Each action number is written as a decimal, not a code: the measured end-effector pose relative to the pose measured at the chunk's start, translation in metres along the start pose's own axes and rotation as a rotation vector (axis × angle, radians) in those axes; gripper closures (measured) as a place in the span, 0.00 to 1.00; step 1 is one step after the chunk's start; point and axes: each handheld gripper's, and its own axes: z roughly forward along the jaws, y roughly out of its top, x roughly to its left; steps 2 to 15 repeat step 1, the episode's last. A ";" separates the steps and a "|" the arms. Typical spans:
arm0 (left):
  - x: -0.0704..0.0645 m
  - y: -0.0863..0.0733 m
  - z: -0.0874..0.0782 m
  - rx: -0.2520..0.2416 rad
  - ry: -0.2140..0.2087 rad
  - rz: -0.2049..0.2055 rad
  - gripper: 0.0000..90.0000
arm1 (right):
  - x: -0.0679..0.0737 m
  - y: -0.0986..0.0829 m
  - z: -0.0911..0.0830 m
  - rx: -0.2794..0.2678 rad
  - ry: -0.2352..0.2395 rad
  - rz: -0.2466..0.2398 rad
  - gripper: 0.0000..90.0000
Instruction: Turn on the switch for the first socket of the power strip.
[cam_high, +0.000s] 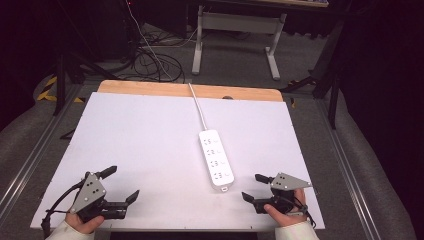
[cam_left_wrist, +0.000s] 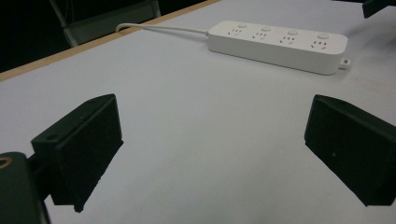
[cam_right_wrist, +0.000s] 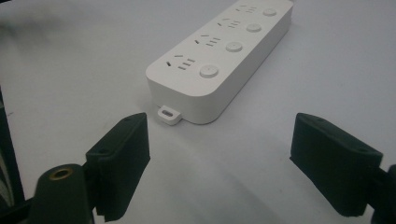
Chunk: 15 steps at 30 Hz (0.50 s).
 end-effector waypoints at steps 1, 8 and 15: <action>0.000 0.000 0.000 -0.001 -0.002 -0.007 0.05 | 0.000 0.000 0.000 -0.001 -0.002 0.001 0.23; 0.000 0.000 0.000 -0.001 -0.002 -0.007 0.05 | 0.000 0.000 0.000 -0.001 -0.002 0.001 0.23; 0.000 0.000 0.000 -0.001 -0.002 -0.007 0.05 | 0.000 0.000 0.000 -0.001 -0.002 0.001 0.23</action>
